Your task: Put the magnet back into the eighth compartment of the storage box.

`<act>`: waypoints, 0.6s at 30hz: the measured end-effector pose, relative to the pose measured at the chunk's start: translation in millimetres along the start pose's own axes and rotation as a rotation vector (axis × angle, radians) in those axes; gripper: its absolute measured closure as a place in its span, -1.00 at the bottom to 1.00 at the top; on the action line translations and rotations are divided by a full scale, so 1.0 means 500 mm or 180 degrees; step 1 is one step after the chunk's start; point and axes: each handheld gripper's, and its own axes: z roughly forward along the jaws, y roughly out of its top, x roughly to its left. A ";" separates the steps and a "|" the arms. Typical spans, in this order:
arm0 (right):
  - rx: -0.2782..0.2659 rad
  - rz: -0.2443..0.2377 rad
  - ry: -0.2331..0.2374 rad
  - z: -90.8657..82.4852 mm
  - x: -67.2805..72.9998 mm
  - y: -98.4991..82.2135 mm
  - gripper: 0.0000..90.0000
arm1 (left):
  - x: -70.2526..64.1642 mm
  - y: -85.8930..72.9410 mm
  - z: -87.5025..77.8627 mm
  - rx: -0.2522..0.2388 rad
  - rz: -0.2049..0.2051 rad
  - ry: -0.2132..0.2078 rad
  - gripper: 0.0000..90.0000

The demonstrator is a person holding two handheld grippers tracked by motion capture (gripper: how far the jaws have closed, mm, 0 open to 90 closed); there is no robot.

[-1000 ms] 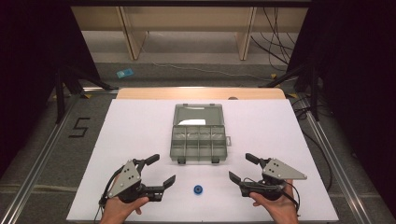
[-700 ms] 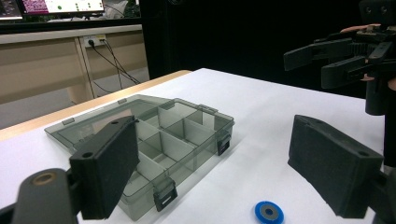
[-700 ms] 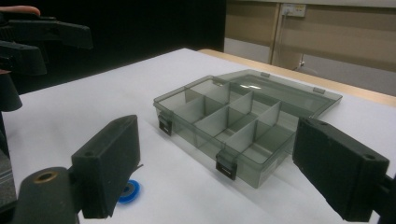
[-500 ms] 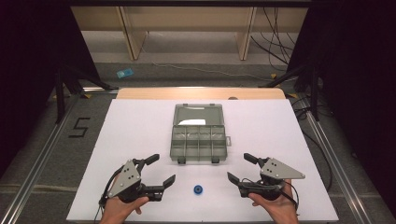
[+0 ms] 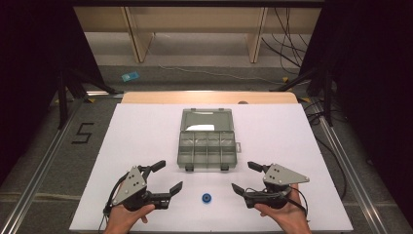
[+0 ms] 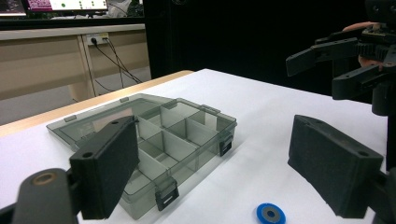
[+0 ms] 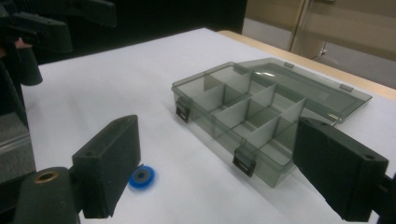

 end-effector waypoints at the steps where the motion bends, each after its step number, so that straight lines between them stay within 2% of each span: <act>1: 0.0059 -0.0010 0.0018 0.002 0.002 0.002 -0.63 | 0.000 -0.001 0.002 -0.0034 -0.0010 -0.0017 -0.65; 2: 0.0087 -0.0045 0.0035 0.004 0.003 0.004 -0.62 | 0.000 -0.001 0.001 0.0012 -0.0004 0.0010 -0.65; 5: 0.0183 -0.0116 0.0033 0.008 0.005 0.010 -0.62 | 0.000 -0.002 0.002 0.0010 -0.0001 0.0011 -0.65; 6: 0.0314 -0.0184 0.0085 0.016 0.009 0.013 -0.61 | 0.000 -0.001 0.002 0.0010 -0.0002 0.0013 -0.65; 7: 0.0314 -0.0184 0.0085 0.016 0.009 0.013 -0.61 | 0.000 -0.001 0.002 0.0011 -0.0001 0.0015 -0.65; 9: 0.0491 -0.0305 0.0148 0.029 0.014 0.017 -0.59 | 0.000 -0.002 0.002 0.0016 -0.0002 0.0016 -0.65; 11: 0.0530 -0.0329 0.0163 0.033 0.016 0.018 -0.58 | 0.001 -0.002 0.002 0.0014 -0.0004 0.0016 -0.65; 13: 0.0697 -0.0395 0.0262 0.043 0.021 0.022 -0.57 | 0.001 -0.002 0.002 0.0010 -0.0002 0.0014 -0.65; 18: 0.0926 -0.0473 0.0367 0.063 0.025 0.025 -0.53 | 0.000 -0.002 0.003 0.0012 -0.0011 0.0015 -0.65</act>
